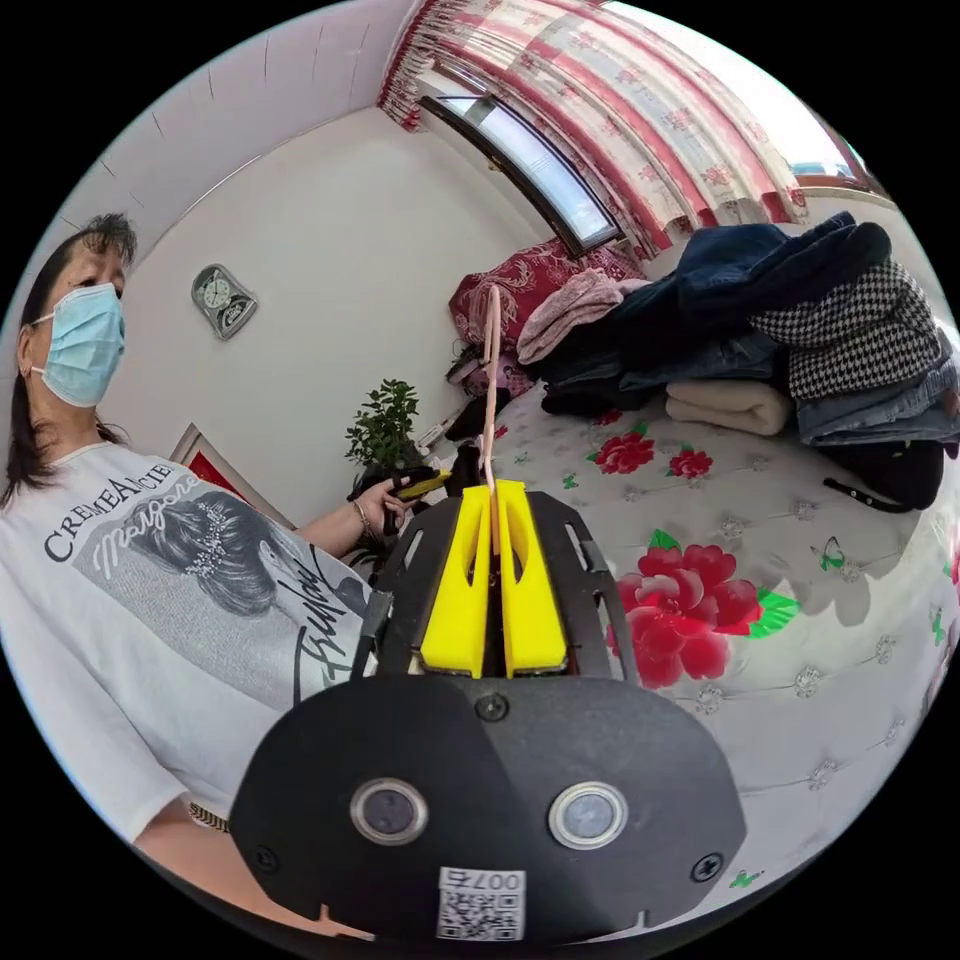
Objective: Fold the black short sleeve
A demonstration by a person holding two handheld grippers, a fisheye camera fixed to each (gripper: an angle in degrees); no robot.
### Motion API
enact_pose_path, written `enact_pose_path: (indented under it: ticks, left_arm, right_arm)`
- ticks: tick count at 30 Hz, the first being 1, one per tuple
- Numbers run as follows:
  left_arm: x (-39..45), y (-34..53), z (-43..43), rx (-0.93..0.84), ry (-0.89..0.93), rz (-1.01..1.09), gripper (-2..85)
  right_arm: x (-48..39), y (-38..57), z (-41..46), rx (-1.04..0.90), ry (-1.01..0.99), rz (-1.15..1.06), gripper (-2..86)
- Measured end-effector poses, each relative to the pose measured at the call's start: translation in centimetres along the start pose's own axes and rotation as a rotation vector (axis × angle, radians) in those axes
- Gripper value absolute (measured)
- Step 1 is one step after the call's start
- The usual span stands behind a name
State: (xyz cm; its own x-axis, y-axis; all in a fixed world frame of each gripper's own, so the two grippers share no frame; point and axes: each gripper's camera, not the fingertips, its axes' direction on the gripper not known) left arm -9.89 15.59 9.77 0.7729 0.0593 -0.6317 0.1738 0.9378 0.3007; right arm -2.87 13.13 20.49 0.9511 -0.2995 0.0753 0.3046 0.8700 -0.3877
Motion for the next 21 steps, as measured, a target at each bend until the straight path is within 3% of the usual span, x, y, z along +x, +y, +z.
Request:
enact_pose_path:
  ticks: [4,11,15,21]
  left_arm:
    - [-4.5,-1.3,0.7,-0.003,-0.111,-0.153,-1.0]
    - [-10.0,-1.5,0.1,-0.025,-0.182,-0.281,-0.8]
    - [-6.1,-2.4,1.4,-0.167,-0.016,0.141,0.4]
    - [4.9,0.6,-1.7,-0.152,-0.130,0.735,11.2]
  right_arm:
    - [2.4,2.6,0.8,0.014,-0.043,0.152,-0.2]
    - [1.7,2.9,0.1,-0.042,-0.059,0.160,-0.2]
    - [0.3,1.5,-1.3,-0.057,-0.030,0.085,-0.2]
    - [-1.5,-1.0,-3.0,-0.081,-0.005,-0.014,-0.2]
